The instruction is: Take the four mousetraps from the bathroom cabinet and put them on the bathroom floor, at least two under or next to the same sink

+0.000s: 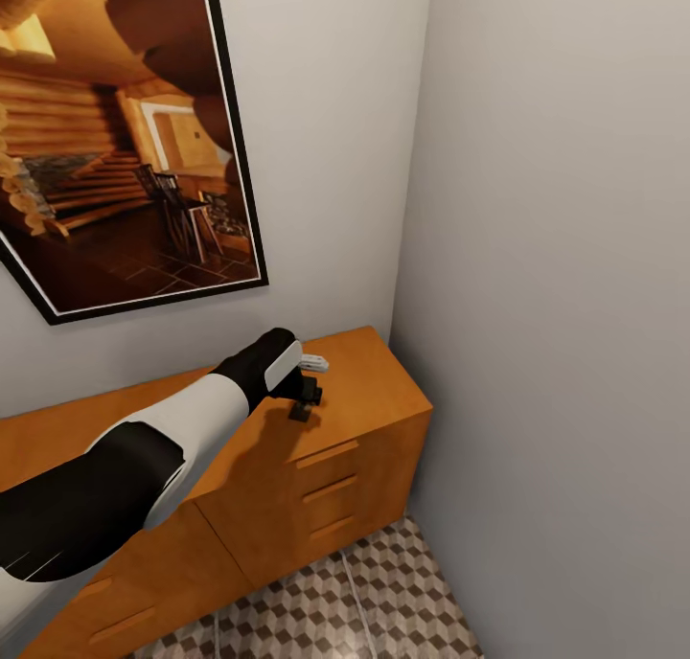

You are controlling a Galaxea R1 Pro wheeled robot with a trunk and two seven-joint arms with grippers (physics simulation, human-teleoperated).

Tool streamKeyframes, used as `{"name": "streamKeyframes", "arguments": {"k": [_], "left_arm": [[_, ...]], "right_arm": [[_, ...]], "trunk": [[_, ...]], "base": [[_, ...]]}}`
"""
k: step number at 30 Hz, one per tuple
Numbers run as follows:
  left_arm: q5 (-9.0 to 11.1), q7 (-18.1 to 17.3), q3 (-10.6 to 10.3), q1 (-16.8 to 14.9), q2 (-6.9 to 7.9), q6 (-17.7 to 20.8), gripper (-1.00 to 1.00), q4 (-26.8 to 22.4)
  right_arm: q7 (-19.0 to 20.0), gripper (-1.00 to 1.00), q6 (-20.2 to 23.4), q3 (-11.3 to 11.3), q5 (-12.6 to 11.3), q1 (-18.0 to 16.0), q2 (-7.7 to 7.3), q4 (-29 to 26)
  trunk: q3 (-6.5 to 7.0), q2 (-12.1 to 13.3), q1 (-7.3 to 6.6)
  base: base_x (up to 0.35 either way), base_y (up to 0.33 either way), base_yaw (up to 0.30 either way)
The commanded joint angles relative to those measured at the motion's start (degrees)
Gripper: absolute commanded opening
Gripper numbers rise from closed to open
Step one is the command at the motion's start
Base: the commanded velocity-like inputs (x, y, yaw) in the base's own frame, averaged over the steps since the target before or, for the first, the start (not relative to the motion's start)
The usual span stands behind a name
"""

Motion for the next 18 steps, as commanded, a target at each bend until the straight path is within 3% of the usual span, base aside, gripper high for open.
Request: {"name": "streamKeyframes", "arguments": {"k": [1, 18], "left_arm": [[0.61, 0.45, -0.23, -0.06, 0.00, 0.12, 1.00, -0.09], [0.61, 0.46, -0.18, -0.06, 0.00, 0.19, 1.00, -0.03]], "right_arm": [[-0.56, -1.00, -0.05, 0.07, 0.52, -0.04, 0.03, 0.04], [-0.48, -1.00, -0.05, 0.07, 0.50, -0.04, 0.07, 0.04]], "trunk": [[-0.11, -0.11, 0.03], [-0.11, -0.11, 0.03]], "base": [[0.000, 0.000, 0.000], [0.062, 0.000, 0.000]]}}
